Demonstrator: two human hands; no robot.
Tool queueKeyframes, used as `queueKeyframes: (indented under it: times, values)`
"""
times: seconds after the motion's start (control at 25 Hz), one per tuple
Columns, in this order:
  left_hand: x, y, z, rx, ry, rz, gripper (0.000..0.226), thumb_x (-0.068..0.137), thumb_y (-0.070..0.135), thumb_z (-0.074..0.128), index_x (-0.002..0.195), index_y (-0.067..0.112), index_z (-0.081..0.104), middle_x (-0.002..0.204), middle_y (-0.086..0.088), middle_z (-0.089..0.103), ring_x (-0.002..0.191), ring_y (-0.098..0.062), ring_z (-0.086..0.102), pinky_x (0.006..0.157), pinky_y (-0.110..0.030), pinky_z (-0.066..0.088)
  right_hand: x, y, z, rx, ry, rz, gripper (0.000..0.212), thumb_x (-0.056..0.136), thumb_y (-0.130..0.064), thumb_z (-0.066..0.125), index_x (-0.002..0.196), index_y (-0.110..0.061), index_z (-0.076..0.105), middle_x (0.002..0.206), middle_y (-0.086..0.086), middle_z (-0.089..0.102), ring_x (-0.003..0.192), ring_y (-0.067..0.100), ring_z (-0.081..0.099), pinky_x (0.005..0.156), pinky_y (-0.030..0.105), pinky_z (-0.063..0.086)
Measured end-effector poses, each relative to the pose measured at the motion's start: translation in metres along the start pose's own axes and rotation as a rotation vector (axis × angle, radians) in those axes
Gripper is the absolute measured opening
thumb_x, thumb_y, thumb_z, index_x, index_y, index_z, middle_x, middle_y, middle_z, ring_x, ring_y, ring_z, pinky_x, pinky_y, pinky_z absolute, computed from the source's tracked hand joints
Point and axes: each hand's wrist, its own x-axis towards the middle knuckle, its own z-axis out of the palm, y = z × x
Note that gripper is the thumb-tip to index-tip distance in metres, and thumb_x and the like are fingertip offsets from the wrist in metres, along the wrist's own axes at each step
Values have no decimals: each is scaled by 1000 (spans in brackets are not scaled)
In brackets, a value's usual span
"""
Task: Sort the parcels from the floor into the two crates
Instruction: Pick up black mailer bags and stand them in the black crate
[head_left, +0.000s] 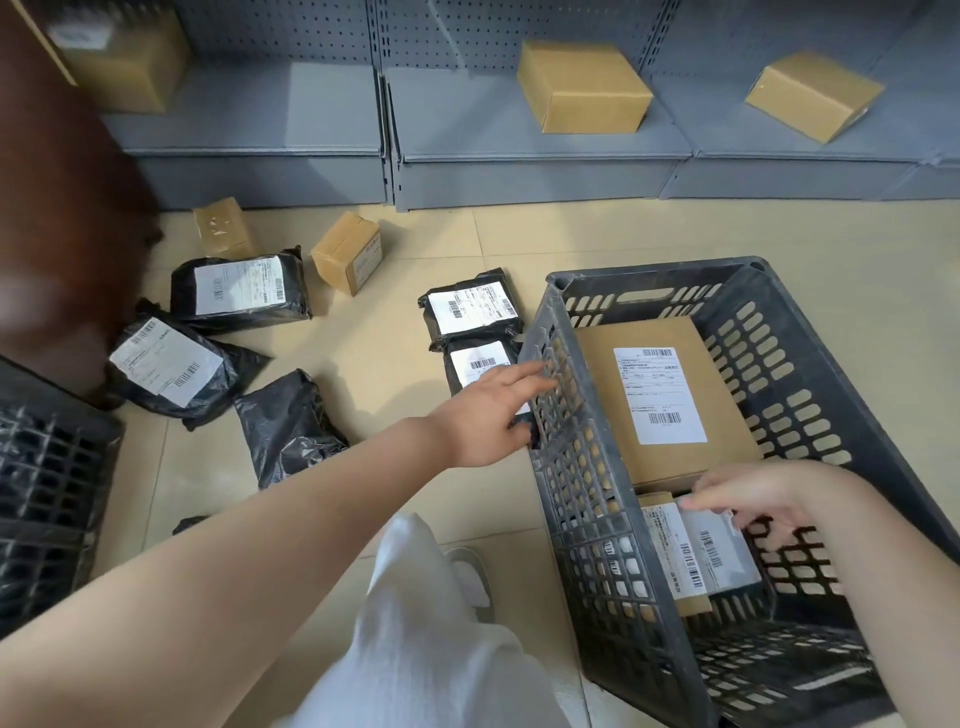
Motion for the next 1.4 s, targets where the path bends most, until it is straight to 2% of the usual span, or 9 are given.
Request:
queueKeyframes:
  times: [0.16,0.24,0.32,0.48,0.6,0.88,1.04,1.2,1.4]
  values:
    - [-23,-34,-16,-2,46,-145,56,94,17,52,147,25,37,162,0,17,146,-23,17,117,-31,19,-24,-74,-24,-299,220,-60,52,99,-44,51,141,-13,45,145,9,46,119,23,50,76,31,49]
    - [-38,-56,-21,10,49,-217,56,93,19,52,147,25,36,162,0,17,146,-24,17,118,-34,20,-27,-109,-27,-420,381,-130,25,99,-31,47,104,-11,60,110,10,59,91,20,52,57,26,38]
    - [-54,-83,-25,22,42,-295,57,93,19,52,147,25,35,161,0,17,146,-25,18,118,-36,21,-20,-136,-26,-431,542,-164,16,88,-26,48,83,-12,51,82,5,51,75,20,50,56,26,38]
    - [-86,-141,-29,35,34,-470,58,91,20,54,146,26,36,160,-1,19,145,-27,21,118,-38,22,-22,-186,-2,-451,896,-246,38,94,-27,52,126,-8,41,113,13,56,100,33,57,64,33,43]
    - [-111,-178,-25,29,34,-615,59,90,20,54,147,24,36,159,-3,22,145,-29,21,118,-40,22,-21,-219,27,-432,1065,-457,45,93,-24,54,133,-8,40,129,17,51,118,35,48,76,39,47]
    - [-148,-222,-1,44,-36,-713,57,92,18,50,147,24,37,155,-1,29,142,-27,26,116,-39,26,71,-256,100,-770,777,-413,49,90,-20,53,136,-14,37,134,10,47,124,29,44,87,37,46]
    - [-161,-239,12,-15,12,-778,59,91,16,51,147,22,36,154,-4,29,140,-27,29,115,-37,28,130,-250,111,-628,625,-348,53,94,-26,48,143,-15,31,143,11,39,131,31,38,97,41,44]
    - [-165,-248,21,-66,31,-724,61,91,11,47,149,24,32,160,-2,19,145,-26,22,118,-36,24,169,-237,113,-420,535,-318,65,101,-36,41,156,-22,11,163,8,12,144,33,20,114,43,30]
    - [-159,-250,22,-86,-3,-721,62,92,13,47,151,24,29,159,-2,23,137,-27,38,110,-32,34,184,-219,139,-442,419,-368,62,100,-44,42,156,-28,20,166,5,7,149,30,13,118,42,25]
